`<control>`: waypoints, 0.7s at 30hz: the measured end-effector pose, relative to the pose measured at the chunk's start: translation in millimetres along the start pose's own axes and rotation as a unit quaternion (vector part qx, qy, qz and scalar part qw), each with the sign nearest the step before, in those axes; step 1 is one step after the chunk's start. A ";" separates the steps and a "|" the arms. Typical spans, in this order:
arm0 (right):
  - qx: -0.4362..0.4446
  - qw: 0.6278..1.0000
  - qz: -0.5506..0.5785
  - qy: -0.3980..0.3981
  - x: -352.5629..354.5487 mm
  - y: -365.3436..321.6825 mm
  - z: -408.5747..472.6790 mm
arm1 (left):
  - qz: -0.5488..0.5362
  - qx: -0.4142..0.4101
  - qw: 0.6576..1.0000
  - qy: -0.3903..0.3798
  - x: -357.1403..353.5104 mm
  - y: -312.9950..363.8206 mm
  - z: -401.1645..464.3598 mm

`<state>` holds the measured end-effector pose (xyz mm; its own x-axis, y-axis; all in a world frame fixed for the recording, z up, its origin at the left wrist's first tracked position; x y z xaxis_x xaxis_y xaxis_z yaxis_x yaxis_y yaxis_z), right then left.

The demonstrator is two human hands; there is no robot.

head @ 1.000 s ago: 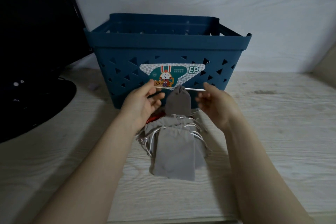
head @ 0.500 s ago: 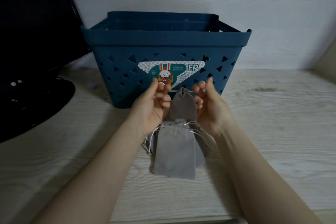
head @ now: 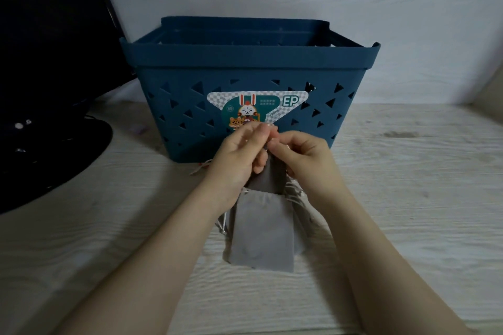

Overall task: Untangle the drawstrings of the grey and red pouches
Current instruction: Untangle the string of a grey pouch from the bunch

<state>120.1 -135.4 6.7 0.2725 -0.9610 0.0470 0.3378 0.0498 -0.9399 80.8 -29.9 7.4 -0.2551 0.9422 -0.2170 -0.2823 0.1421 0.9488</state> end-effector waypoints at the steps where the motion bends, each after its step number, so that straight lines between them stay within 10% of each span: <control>1: -0.010 1.000 0.005 0.006 0.3 1.3 0.1 | -0.008 0.002 1.000 0.001 -0.9 0.1 -0.3; 21: -0.176 0.941 0.287 0.042 -1.3 18.3 3.3 | 0.142 -0.026 0.985 0.089 9.8 -1.3 2.3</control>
<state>128.9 -132.3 -9.4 0.2429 -0.8218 -0.5154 -0.1664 0.4881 -0.8568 80.8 -20.2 4.6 -0.4880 0.8727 0.0146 -0.2216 -0.1401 0.9650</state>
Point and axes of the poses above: each hand's wrist, its own z-axis towards the middle knuckle, its own x-axis out of the back of the hand, y = z × x, the point moved 5 cm from there along z, towards the middle knuckle, and after that the axes turned 7 degrees about y, right-handed, at the moved point
